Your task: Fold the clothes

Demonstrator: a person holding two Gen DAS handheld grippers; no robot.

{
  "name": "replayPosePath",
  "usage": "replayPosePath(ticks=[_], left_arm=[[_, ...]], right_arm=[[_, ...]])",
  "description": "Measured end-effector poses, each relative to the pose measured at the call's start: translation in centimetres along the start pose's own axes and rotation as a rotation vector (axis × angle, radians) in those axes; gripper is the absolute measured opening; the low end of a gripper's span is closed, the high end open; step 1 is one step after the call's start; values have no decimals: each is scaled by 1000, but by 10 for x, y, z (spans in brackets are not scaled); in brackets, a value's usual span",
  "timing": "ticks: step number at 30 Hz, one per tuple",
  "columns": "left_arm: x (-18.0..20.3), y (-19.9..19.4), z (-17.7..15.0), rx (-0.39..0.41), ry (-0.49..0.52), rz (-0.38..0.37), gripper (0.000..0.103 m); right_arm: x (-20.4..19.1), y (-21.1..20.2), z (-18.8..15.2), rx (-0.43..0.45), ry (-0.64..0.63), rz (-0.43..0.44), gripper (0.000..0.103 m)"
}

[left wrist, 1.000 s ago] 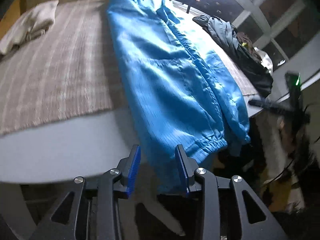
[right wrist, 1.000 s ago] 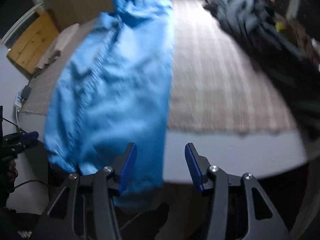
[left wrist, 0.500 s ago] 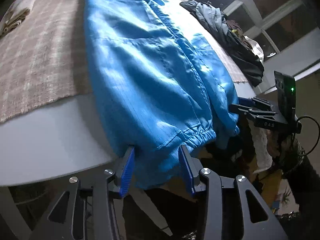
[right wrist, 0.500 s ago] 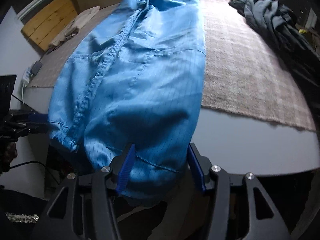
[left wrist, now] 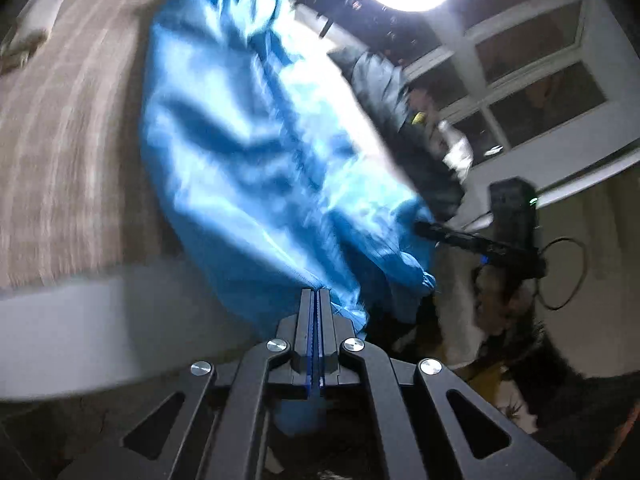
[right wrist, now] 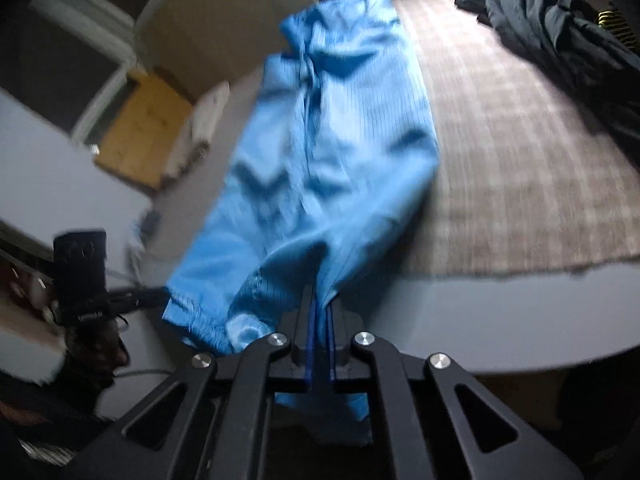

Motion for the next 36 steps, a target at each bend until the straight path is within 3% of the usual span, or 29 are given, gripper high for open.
replayPosePath(ticks=[2, 5, 7, 10, 11, 15, 17, 19, 22, 26, 28, 31, 33, 35, 36], left_arm=[[-1, -14, 31, 37, -25, -14, 0], [-16, -21, 90, 86, -82, 33, 1], [-39, -7, 140, 125, -101, 138, 7], [-92, 30, 186, 97, -212, 343, 7], [-109, 42, 200, 84, -251, 413, 7], [-111, 39, 204, 131, -282, 357, 18], [-106, 29, 197, 168, -263, 386, 26], [-103, 26, 187, 183, -258, 409, 26], [-102, 40, 179, 132, -210, 442, 27], [-104, 61, 173, 71, -153, 458, 27], [-105, 72, 171, 41, -135, 445, 27], [-105, 79, 172, 20, -118, 431, 27], [-107, 78, 174, 21, -119, 428, 27], [-108, 76, 176, 25, -123, 427, 27], [-109, 74, 177, 27, -128, 426, 27]], right_arm=[[-6, -4, 25, 25, 33, 36, 5], [-7, 14, 84, 20, 20, 10, 4], [12, 33, 136, -6, 29, -20, 6], [61, 82, 210, -170, 27, -222, 9], [64, 84, 220, -179, 20, -224, 10], [65, 76, 239, -185, -15, -141, 30], [65, 69, 244, -176, -23, -88, 38], [69, 65, 251, -166, -11, -30, 55], [81, 72, 260, -142, 30, -11, 55], [53, 89, 234, -198, -376, -281, 55], [42, 92, 214, -209, -460, -284, 55], [27, 96, 202, -169, -618, -389, 55], [23, 119, 220, -192, -617, -401, 55], [42, 124, 266, -139, -451, -431, 55], [50, 117, 275, -122, -383, -405, 55]])
Point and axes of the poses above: each gripper's, at about its wrist camera, not at the fingertips, and y roughly the way its jaws point, x to its right, z to its top, the point moved 6 cm from there along y, roughly the way its jaws point, and after that the axes turned 11 degrees about z, right-handed, at the moved point
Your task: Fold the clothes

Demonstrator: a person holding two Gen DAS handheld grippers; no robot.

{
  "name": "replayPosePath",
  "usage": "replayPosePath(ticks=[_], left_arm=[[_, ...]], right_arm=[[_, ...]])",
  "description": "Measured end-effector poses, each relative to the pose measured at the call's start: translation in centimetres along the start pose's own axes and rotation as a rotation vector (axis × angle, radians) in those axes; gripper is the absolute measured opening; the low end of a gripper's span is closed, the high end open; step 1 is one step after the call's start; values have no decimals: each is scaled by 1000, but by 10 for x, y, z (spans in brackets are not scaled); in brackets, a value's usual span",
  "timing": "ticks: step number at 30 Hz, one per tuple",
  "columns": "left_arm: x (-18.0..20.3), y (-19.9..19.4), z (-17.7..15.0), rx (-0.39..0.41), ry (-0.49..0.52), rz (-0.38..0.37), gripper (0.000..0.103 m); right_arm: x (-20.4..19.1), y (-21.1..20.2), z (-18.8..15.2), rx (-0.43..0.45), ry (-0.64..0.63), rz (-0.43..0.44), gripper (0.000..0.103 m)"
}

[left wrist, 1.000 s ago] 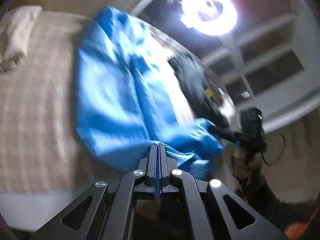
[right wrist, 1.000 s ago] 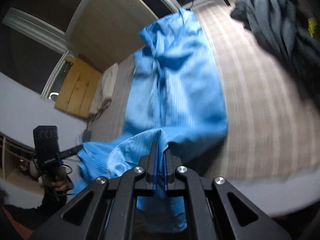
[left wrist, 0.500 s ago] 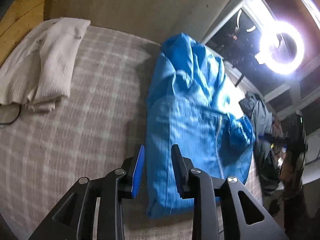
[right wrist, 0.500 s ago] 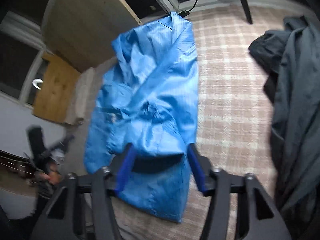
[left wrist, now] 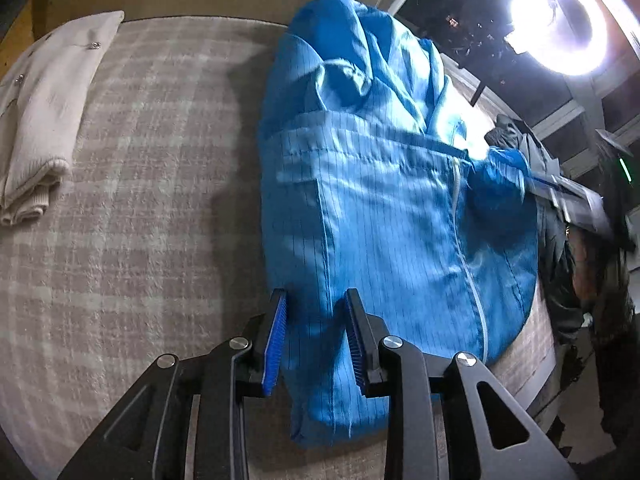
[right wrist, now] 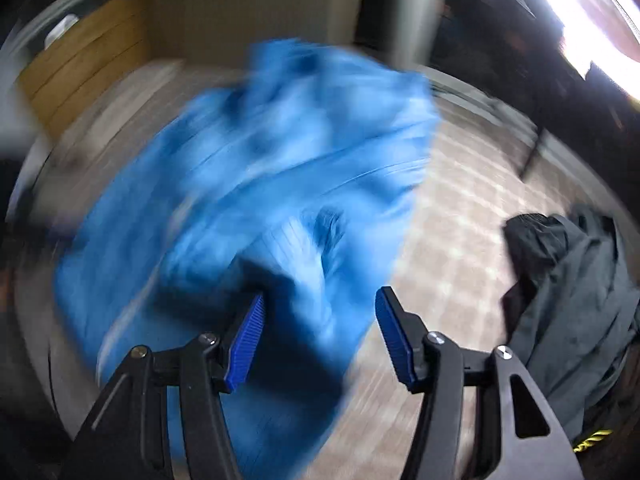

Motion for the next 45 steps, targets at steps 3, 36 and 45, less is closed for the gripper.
replayPosePath(ticks=[3, 36, 45], left_arm=[[3, -6, 0, 7, 22, 3, 27], [24, -7, 39, 24, 110, -210, 2], [-14, 8, 28, 32, 132, 19, 16]], right_arm=[[25, -17, -3, 30, 123, 76, 56], [8, 39, -15, -136, 82, 411, 4], [37, 53, 5, -115, 63, 206, 25]])
Point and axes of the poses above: each gripper's, at about its wrist camera, not at the fingertips, and y roughly the way its jaws point, x to its right, z to its top, the point moved 6 cm from there along y, roughly the way its jaws point, and after that the axes turned 11 degrees about z, right-handed, at the moved point
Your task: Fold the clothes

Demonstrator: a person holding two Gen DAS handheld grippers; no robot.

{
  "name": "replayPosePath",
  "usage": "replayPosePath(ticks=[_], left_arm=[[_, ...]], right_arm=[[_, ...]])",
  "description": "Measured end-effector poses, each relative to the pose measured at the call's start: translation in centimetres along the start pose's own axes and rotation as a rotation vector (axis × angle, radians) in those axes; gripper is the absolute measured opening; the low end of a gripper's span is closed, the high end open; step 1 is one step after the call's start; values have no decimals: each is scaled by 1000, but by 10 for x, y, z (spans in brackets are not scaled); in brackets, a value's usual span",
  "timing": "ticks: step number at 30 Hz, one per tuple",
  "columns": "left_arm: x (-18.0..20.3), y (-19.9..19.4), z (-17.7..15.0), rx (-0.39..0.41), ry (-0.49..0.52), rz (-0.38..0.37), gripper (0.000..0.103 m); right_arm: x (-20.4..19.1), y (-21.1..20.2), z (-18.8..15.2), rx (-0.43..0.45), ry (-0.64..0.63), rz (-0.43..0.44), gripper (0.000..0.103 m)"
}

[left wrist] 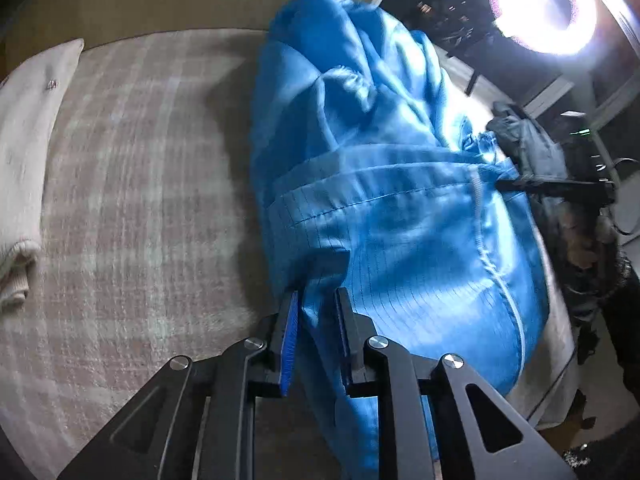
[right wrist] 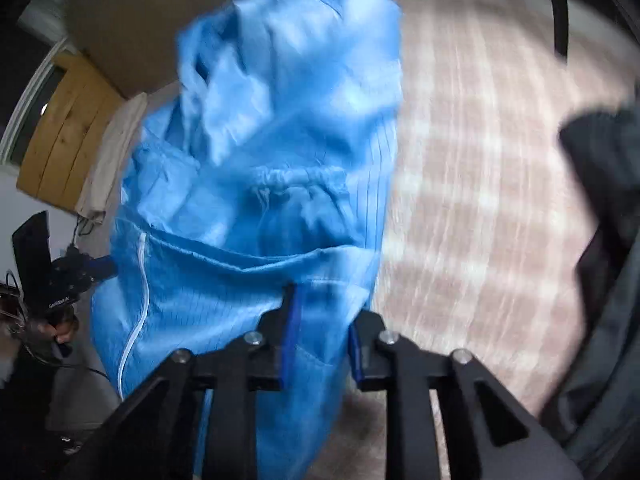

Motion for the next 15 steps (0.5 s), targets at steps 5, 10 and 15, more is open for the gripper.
replayPosePath(ticks=[5, 10, 15], left_arm=[[8, -54, 6, 163, 10, 45, 19], [30, -20, -1, 87, 75, 40, 21], [12, -20, -7, 35, 61, 80, 10]], right_arm=[[-47, -50, -6, 130, -192, -199, 29], [-68, -18, -44, 57, -212, -108, 29], [-70, 10, -62, -48, -212, -168, 29]])
Point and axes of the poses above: each gripper's, at about its wrist camera, not at the fingertips, and y roughly the way its jaws point, x to its right, z to its top, the point moved 6 cm from there along y, roughly the way its jaws point, and after that the axes turned 11 degrees about z, right-handed, at the moved point
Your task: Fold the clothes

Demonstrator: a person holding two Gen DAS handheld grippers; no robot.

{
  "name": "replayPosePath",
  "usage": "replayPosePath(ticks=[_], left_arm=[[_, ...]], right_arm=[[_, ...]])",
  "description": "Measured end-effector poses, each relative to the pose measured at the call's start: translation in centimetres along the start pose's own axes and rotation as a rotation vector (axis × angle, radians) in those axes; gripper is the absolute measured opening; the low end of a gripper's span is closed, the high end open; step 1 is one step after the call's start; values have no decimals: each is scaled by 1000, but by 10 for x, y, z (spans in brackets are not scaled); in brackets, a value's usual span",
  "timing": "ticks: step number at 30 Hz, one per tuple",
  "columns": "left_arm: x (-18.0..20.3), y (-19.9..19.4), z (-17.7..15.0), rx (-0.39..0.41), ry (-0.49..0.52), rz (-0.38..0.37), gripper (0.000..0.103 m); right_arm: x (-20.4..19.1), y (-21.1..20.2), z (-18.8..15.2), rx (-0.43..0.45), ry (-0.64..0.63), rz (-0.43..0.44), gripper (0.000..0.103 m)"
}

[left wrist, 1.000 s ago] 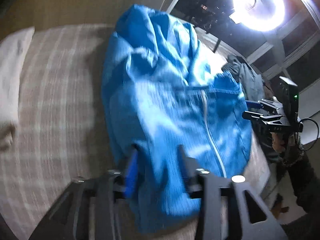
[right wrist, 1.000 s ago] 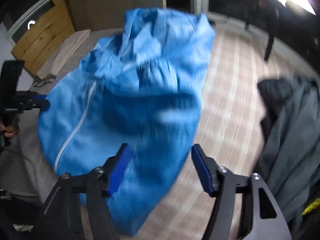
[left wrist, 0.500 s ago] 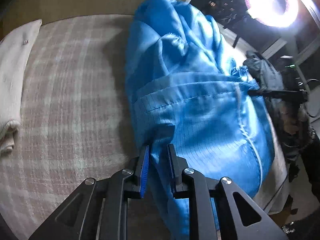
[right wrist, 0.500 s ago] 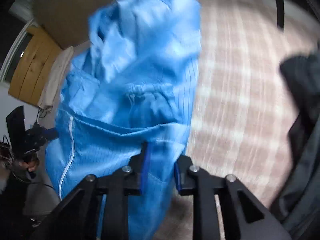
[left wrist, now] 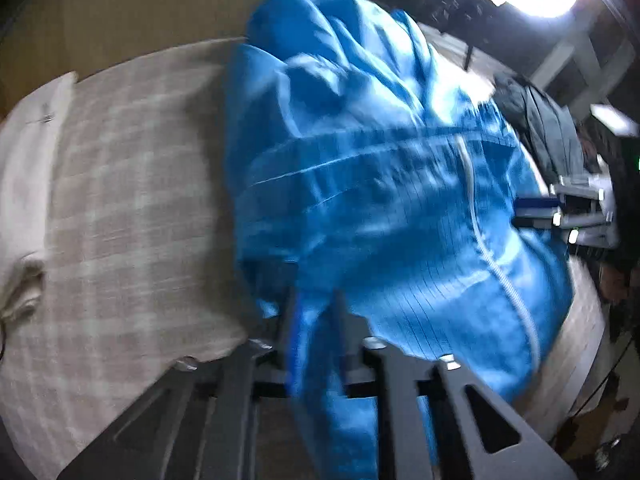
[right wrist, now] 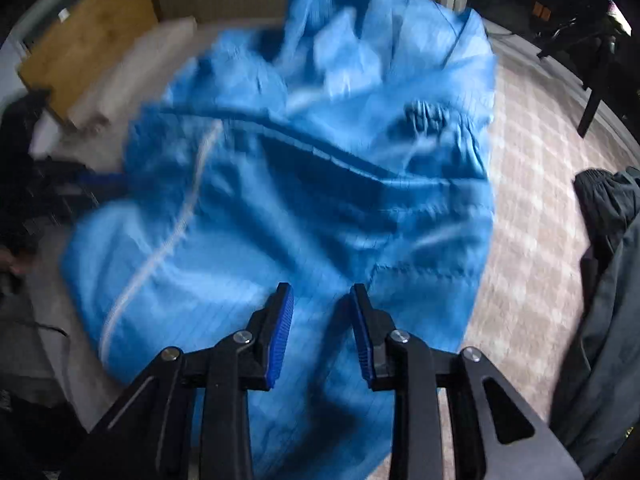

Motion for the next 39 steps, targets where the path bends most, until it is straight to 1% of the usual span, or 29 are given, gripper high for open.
replayPosePath(ticks=[1, 2, 3, 4, 5, 6, 8, 10, 11, 12, 13, 15, 16, 17, 19, 20, 21, 23, 25, 27, 30, 31, 32, 33, 34, 35, 36, 37, 39], left_arm=[[-5, -13, -3, 13, -9, -2, 14], [-11, -28, -7, 27, -16, -4, 24], [-15, -41, -14, 28, -29, -22, 30], [-19, -50, -25, 15, -56, -55, 42], [-15, -51, -34, -3, -82, -82, 43], [-10, -51, -43, -21, -107, -105, 43], [0, -39, -58, -61, -116, -117, 44], [9, -24, -71, -106, -126, -133, 44], [14, -14, -75, -133, -135, -157, 44], [18, -9, -80, -151, -141, -173, 43], [23, -4, -81, -149, -144, -181, 42], [29, -2, -80, -128, -113, -173, 32], [33, -2, -79, -117, -95, -167, 20], [34, -1, -77, -115, -80, -165, 11], [33, -4, -73, -127, -88, -198, 5], [33, -5, -71, -134, -94, -217, 4], [34, -11, -69, -131, -86, -226, 4], [37, -25, -67, -115, -58, -232, 3], [40, -38, -71, -114, -37, -244, 3], [45, -49, -81, -118, -15, -239, 3], [51, -54, -107, -141, 7, -235, 5], [52, -51, -116, -162, 14, -226, 9], [53, -46, -124, -188, 22, -213, 15], [50, -43, -128, -208, -1, -206, 16], [45, -40, -130, -227, -32, -201, 16], [42, -41, -126, -214, -67, -207, 16], [38, -44, -120, -192, -103, -216, 17], [34, -47, -114, -169, -138, -225, 20], [34, -48, -100, -133, -157, -228, 21]], right_arm=[[0, -16, -6, 30, 6, -13, 30], [3, -33, -17, 53, 45, -19, 34], [7, -50, -30, 74, 88, -24, 46], [12, -59, -46, 88, 147, -9, 57], [18, -67, -63, 101, 208, 9, 58], [24, -76, -80, 114, 269, 26, 58], [28, -69, -109, 115, 358, 66, 58], [24, -64, -125, 116, 381, 98, 58], [19, -59, -130, 106, 363, 109, 58], [17, -53, -129, 95, 352, 104, 58], [15, -46, -127, 87, 343, 110, 58], [9, -31, -121, 73, 326, 125, 58], [5, -26, -118, 74, 307, 131, 58], [1, -21, -115, 75, 286, 137, 56], [-4, -17, -112, 56, 267, 156, 33], [-5, -17, -111, 46, 260, 160, 24], [-7, -17, -110, 36, 254, 163, 8], [-13, -22, -109, 22, 234, 179, 7], [-23, -34, -112, 14, 194, 190, 6], [-36, -45, -122, -6, 165, 204, 6], [-53, -52, -141, -43, 156, 209, 6], [-59, -48, -149, -72, 146, 198, 7], [-64, -41, -156, -112, 129, 170, 9], [-66, -36, -160, -144, 124, 138, 18], [-65, -34, -163, -166, 128, 111, 20], [-63, -37, -160, -145, 147, 111, 20], [-60, -41, -156, -117, 168, 113, 24], [-54, -45, -150, -83, 196, 111, 35], [-43, -48, -137, -22, 242, 95, 46]])
Point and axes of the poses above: each gripper's, at about its wrist camera, not at the fingertips, and y roughly the way its jaws point, x to its right, z to its top, the point moved 6 cm from there along y, roughly the way its jaws point, and after that the axes turned 11 degrees about z, right-handed, at the moved point
